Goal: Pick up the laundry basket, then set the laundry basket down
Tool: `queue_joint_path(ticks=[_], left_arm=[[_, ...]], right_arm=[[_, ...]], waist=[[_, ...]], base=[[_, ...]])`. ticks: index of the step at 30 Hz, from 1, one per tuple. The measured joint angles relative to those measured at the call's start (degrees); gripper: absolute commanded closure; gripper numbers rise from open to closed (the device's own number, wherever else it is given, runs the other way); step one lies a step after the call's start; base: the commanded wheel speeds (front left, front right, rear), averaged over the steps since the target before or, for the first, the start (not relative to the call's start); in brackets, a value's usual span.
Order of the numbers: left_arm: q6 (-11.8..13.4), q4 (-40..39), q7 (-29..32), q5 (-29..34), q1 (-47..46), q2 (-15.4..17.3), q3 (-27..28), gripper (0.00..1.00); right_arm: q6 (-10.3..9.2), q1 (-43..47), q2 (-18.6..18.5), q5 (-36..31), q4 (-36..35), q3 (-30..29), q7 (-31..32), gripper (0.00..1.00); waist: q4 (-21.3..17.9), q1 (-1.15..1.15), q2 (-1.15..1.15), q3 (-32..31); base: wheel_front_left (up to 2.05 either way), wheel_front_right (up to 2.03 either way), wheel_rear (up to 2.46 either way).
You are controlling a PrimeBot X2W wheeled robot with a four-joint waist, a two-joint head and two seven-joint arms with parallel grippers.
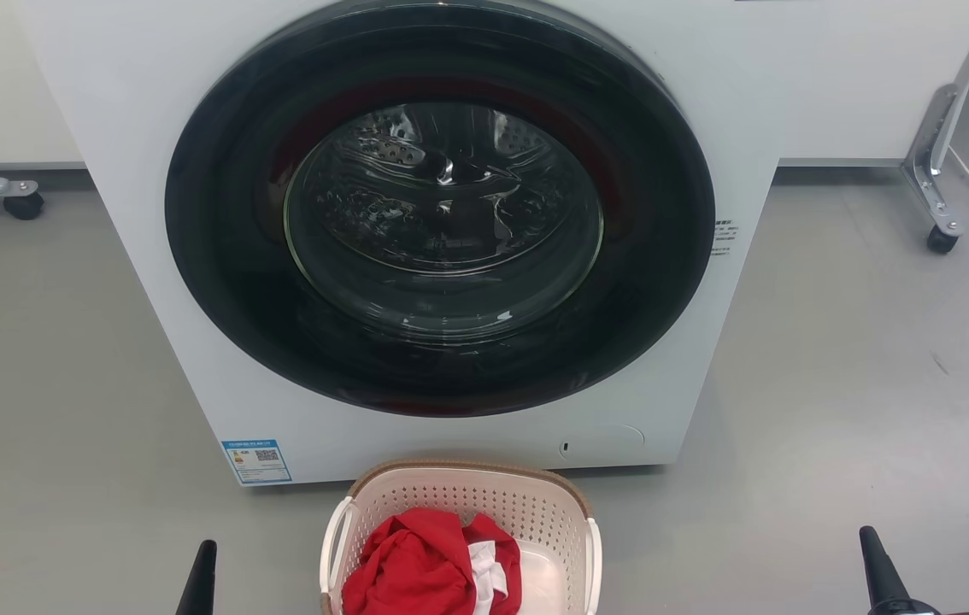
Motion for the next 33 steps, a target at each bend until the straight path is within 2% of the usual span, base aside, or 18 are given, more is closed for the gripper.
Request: queue_joint_path(ticks=[23, 33], left_arm=[[-3.4, 1.9, 4.8, -16.3, -3.2, -0.8, 4.1, 1.0], [-3.8, 1.9, 5.0, -17.5, -3.5, -0.9, 4.3, 1.0]], right_arm=[[3.48, -2.5, 0.2, 18.2, 2.6, -5.2, 4.6, 1.0], [3.78, -3.3, 0.2, 18.6, 2.7, -5.4, 5.0, 1.0]], waist=[[0.1, 0.0, 0.0, 0.2], [0.1, 0.0, 0.0, 0.2]], base=[[0.0, 0.0, 0.0], [0.0, 0.0, 0.0]])
